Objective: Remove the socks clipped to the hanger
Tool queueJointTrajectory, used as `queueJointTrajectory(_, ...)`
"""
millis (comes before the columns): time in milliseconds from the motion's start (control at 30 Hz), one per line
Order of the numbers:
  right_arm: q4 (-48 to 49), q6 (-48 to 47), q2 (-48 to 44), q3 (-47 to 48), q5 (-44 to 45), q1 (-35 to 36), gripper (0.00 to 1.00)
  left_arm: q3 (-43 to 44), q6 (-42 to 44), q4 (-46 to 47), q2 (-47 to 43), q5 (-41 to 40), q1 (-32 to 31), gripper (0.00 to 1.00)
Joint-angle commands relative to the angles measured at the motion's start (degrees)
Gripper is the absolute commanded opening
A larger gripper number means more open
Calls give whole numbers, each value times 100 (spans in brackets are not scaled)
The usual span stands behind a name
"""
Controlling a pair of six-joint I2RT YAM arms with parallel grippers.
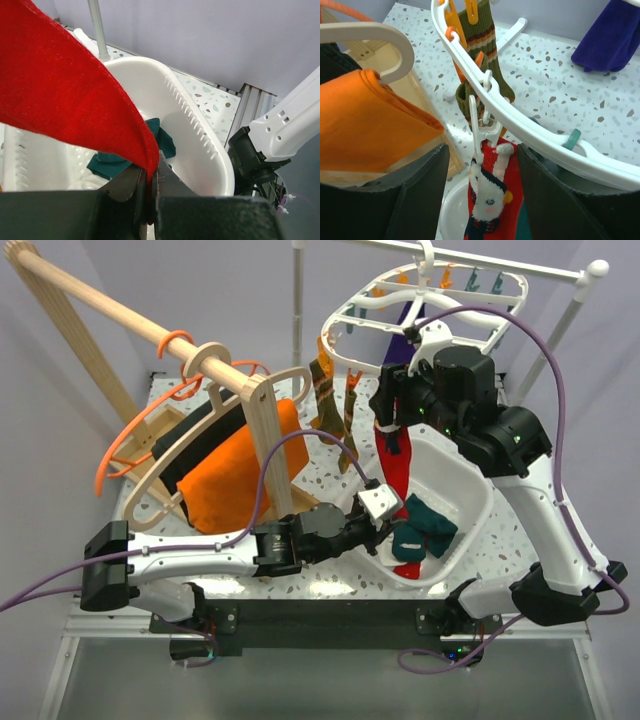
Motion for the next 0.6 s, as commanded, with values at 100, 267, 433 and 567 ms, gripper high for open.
queueJointTrajectory(100,776,-185,1,87,75,30,54,-58,-131,123,-232,226,2,0)
queueJointTrajectory(267,908,-212,97,69,137,21,53,-58,-140,123,-258,261,2,0)
queueJointTrajectory(433,830,-212,238,139,259,30,53,-58,-149,132,-258,288,2,0)
queueJointTrajectory(567,759,-203,238,130,426,30,52,-66,-157,132,-267,305,2,0)
